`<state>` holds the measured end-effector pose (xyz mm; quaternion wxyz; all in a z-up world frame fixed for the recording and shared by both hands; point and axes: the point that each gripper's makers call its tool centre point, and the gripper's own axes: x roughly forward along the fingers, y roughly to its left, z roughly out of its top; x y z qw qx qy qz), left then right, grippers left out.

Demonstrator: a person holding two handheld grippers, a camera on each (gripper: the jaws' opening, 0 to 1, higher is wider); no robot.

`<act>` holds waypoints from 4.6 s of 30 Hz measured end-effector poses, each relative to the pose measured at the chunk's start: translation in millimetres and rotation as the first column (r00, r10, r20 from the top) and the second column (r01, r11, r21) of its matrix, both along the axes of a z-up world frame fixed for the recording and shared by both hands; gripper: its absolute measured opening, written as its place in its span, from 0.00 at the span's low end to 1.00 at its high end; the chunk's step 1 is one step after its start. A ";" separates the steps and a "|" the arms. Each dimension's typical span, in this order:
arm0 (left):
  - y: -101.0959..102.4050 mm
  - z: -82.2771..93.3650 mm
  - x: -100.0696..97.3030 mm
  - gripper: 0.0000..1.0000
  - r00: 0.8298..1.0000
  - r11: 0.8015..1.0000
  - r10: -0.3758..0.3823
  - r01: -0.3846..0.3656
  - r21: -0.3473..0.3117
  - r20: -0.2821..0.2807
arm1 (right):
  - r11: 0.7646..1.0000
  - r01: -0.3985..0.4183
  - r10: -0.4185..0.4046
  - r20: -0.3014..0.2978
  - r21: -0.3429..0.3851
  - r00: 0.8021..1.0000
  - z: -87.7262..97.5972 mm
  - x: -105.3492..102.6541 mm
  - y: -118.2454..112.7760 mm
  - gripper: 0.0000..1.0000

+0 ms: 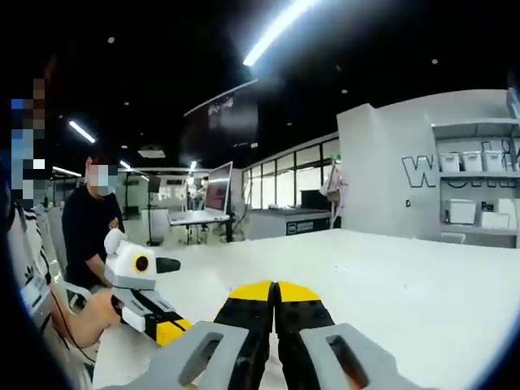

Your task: Open the resealable bag by pulling the two sides of the seal apart until the entire bag opening is separated and visibly accessible.

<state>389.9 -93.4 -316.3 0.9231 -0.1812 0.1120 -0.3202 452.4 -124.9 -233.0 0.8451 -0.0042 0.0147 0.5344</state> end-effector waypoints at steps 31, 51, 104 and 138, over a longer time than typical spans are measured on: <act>17.0 -9.6 1.6 0.11 0.998 0.991 0.003 -0.012 0.132 0.062 | 0.998 -0.040 0.039 -0.019 -0.050 0.999 -14.1 -9.3 11.8 0.00; 34.4 -11.5 3.6 0.16 0.994 0.987 0.070 -0.081 0.141 0.083 | 0.994 -0.049 0.049 -0.004 -0.093 0.999 -18.1 8.5 21.6 0.00; 44.4 -13.6 -0.9 0.28 0.988 0.979 0.098 -0.118 0.166 0.123 | 0.987 0.029 -0.010 0.117 -0.161 0.993 -3.7 101.8 34.3 0.00; 44.3 -12.0 -1.3 0.28 0.988 0.982 0.095 -0.114 0.150 0.124 | 0.990 0.031 -0.017 0.102 -0.141 0.995 -27.9 98.8 11.2 0.02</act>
